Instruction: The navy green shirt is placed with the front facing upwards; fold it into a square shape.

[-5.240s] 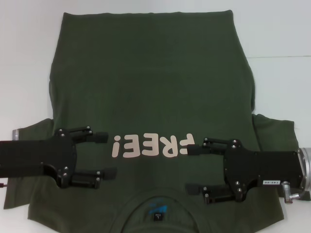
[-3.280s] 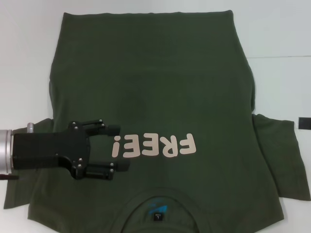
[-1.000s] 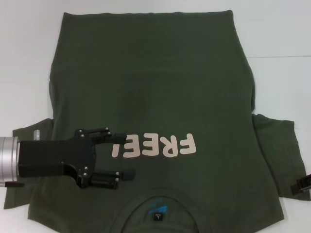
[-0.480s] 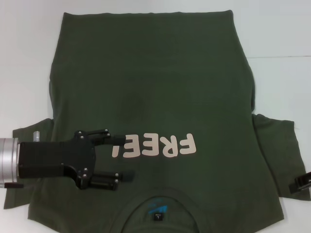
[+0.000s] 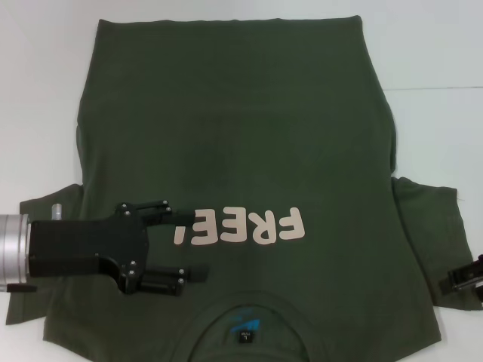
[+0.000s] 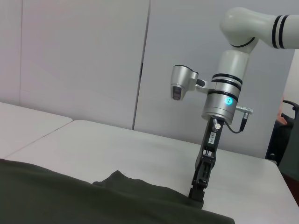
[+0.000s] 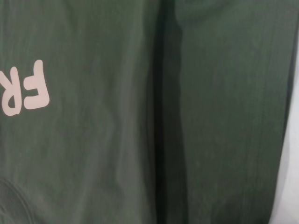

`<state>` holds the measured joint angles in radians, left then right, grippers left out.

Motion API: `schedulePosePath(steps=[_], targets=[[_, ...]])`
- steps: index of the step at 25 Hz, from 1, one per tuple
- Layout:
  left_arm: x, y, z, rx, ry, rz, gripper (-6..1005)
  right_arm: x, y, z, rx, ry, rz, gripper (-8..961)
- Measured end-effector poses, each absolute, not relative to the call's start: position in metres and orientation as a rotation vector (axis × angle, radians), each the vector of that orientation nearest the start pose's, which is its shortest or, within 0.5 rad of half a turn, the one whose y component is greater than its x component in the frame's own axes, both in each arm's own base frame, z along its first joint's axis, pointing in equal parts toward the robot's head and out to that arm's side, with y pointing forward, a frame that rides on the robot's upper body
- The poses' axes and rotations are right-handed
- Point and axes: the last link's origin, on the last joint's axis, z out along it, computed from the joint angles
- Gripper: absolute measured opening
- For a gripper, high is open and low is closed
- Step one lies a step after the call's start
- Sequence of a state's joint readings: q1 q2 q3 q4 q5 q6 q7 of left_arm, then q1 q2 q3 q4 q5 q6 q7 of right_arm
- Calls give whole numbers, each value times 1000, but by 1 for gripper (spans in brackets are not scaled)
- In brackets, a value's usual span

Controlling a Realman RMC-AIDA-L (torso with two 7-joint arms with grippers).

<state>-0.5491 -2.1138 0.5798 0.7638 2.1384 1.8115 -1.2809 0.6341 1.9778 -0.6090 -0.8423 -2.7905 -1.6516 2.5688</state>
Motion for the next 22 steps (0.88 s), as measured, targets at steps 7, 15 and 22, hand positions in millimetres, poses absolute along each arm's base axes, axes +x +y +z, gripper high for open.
schedulePosePath(steps=[7,15,22], targets=[[-244,307,9,-2905,-363,-751,886,321,332,61,-2090,1964,-233,852],[-245,306,9,-2904,-364,-750,887,320,336,59,-2089,1956,-223,812],[-245,306,9,-2901,-360,-750,886,318,337,56,-2102,1947,-220,739]])
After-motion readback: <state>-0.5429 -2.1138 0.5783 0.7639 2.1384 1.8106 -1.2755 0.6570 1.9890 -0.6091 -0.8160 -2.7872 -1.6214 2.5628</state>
